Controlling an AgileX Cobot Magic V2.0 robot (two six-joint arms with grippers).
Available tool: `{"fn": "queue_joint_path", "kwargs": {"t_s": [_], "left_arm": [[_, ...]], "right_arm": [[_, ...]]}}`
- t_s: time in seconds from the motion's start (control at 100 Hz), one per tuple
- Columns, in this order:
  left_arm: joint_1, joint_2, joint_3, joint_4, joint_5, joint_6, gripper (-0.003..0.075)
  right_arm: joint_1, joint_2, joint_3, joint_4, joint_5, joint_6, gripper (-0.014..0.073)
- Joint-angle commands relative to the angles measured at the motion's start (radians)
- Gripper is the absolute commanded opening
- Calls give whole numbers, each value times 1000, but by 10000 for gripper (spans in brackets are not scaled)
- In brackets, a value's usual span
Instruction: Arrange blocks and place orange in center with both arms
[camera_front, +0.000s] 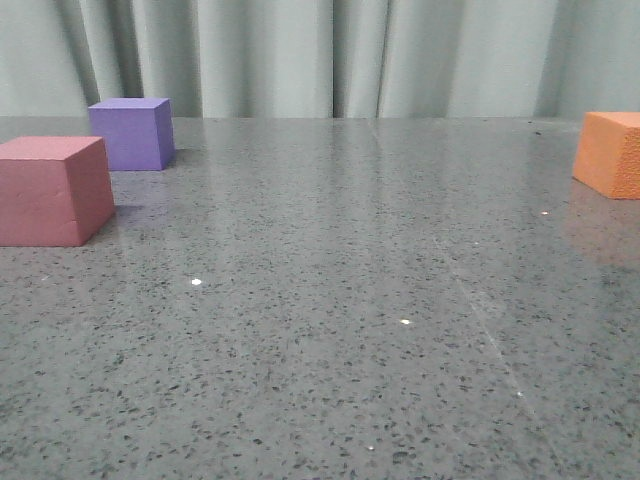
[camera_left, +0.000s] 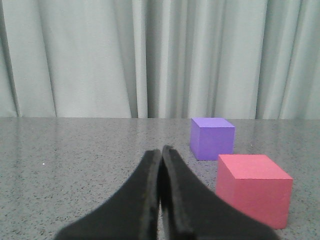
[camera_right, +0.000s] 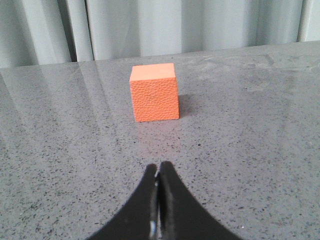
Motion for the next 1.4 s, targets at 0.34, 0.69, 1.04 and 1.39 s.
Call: {"fn": "queue_joint_path", "kwargs": {"t_s": [0.34,0.69,1.04,1.39], "left_arm": [[3,-33,53,-6,-75,1,-13],[3,-33,53,-6,-75,1,-13],[3,-33,53,-6,-75,1,-13],[3,-33,53,-6,-75,1,-13]], "right_arm": [[-6,-23,-15,0,-83,-11,-67],[-6,-23,-15,0,-129,-11,-67],[-6,15,-174,0,-135,134,-67],[-6,383,-637,0,412,-29,-67]]}}
